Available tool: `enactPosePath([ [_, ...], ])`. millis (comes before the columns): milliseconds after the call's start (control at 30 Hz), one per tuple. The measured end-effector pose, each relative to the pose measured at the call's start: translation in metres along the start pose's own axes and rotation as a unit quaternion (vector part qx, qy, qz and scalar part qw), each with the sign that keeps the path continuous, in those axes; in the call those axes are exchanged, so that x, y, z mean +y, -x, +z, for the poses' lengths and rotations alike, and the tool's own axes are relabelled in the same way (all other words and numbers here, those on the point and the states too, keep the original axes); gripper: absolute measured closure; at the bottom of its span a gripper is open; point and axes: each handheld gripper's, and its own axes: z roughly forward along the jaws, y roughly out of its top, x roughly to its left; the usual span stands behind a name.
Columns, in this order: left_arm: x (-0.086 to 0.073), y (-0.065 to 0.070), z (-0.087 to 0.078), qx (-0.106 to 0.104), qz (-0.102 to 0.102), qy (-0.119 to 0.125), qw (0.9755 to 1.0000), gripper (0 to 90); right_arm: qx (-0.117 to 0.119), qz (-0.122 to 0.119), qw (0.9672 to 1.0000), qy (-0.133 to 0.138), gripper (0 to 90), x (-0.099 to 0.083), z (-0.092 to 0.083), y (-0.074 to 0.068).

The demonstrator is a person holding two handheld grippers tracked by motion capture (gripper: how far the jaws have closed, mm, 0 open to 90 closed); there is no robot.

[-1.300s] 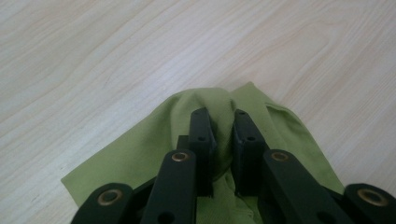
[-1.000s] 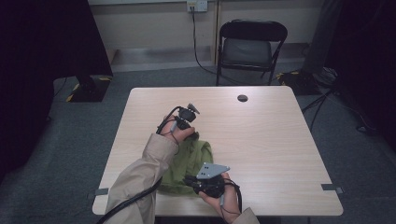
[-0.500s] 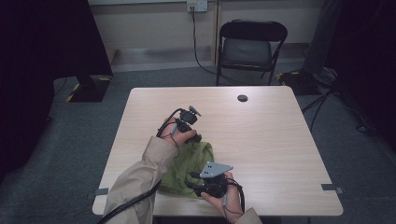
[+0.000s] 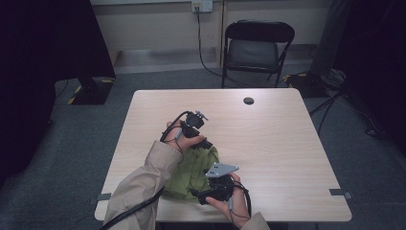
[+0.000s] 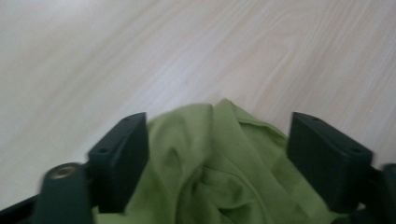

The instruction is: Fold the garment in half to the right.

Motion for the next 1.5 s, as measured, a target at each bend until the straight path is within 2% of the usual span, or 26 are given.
enactPosePath([
  [67,-0.002,-0.002,-0.003,0.012,-0.009,0.008,0.9998,6.7,-0.009,0.007,0.9999,-0.006,5.4,0.001,0.001,0.002],
  [100,-0.004,-0.004,-0.005,0.006,-0.015,0.0,0.9999,4.7,-0.01,0.009,0.9999,-0.005,4.1,0.001,0.002,0.003],
  [133,-0.005,-0.005,-0.006,-0.003,-0.011,-0.002,0.9999,1.9,-0.009,0.009,0.9999,-0.004,0.1,0.0,0.002,0.004],
  [200,-0.008,-0.007,-0.01,-0.013,0.001,0.013,0.9998,1.7,-0.005,0.001,0.9999,-0.01,0.3,0.0,0.003,0.005],
  [267,-0.012,-0.008,-0.014,-0.02,0.024,0.023,0.9992,1.9,-0.005,-0.004,0.9998,-0.018,0.0,0.0,0.004,0.006],
  [367,-0.017,-0.008,-0.019,-0.027,0.028,0.034,0.9987,1.9,-0.006,-0.01,0.9996,-0.025,0.0,0.001,0.007,0.006],
  [433,-0.02,-0.009,-0.023,-0.033,0.052,0.04,0.9973,1.9,-0.006,-0.013,0.9995,-0.027,0.0,0.001,0.008,0.007],
  [467,-0.023,-0.009,-0.025,-0.032,0.057,0.042,0.9969,2.1,-0.006,-0.014,0.9995,-0.029,0.1,0.001,0.009,0.007],
  [600,-0.033,-0.014,-0.031,-0.038,0.054,0.051,0.9965,1.9,-0.008,-0.018,0.9992,-0.035,0.1,0.001,0.011,0.009],
  [733,-0.05,-0.019,-0.034,-0.041,0.052,0.05,0.9966,1.9,-0.006,-0.027,0.9987,-0.043,0.4,0.002,0.01,0.012],
  [967,-0.093,-0.033,-0.043,-0.046,0.043,0.061,0.9962,1.9,-0.018,-0.04,0.9974,-0.056,0.5,0.001,0.005,0.026],
  [1100,-0.116,-0.039,-0.046,-0.049,0.045,0.069,0.9954,1.6,-0.022,-0.043,0.9968,-0.063,0.7,-0.001,0.003,0.035],
  [1167,-0.128,-0.042,-0.047,-0.051,0.051,0.063,0.9955,1.6,-0.027,-0.045,0.9961,-0.071,0.6,-0.003,0.003,0.038],
  [1233,-0.137,-0.044,-0.046,-0.047,0.052,0.057,0.9959,1.4,-0.024,-0.047,0.9953,-0.081,1.1,-0.006,0.005,0.04],
  [1300,-0.147,-0.046,-0.046,-0.049,0.045,0.056,0.9962,1.4,-0.023,-0.049,0.9946,-0.088,1.3,-0.008,0.008,0.04],
  [1433,-0.162,-0.048,-0.043,-0.049,0.048,0.049,0.9965,1.1,-0.024,-0.056,0.9932,-0.099,1.3,-0.01,0.012,0.041],
  [1500,-0.167,-0.048,-0.042,-0.048,0.05,0.058,0.9959,1.2,-0.021,-0.056,0.9928,-0.103,0.5,-0.011,0.014,0.042],
])
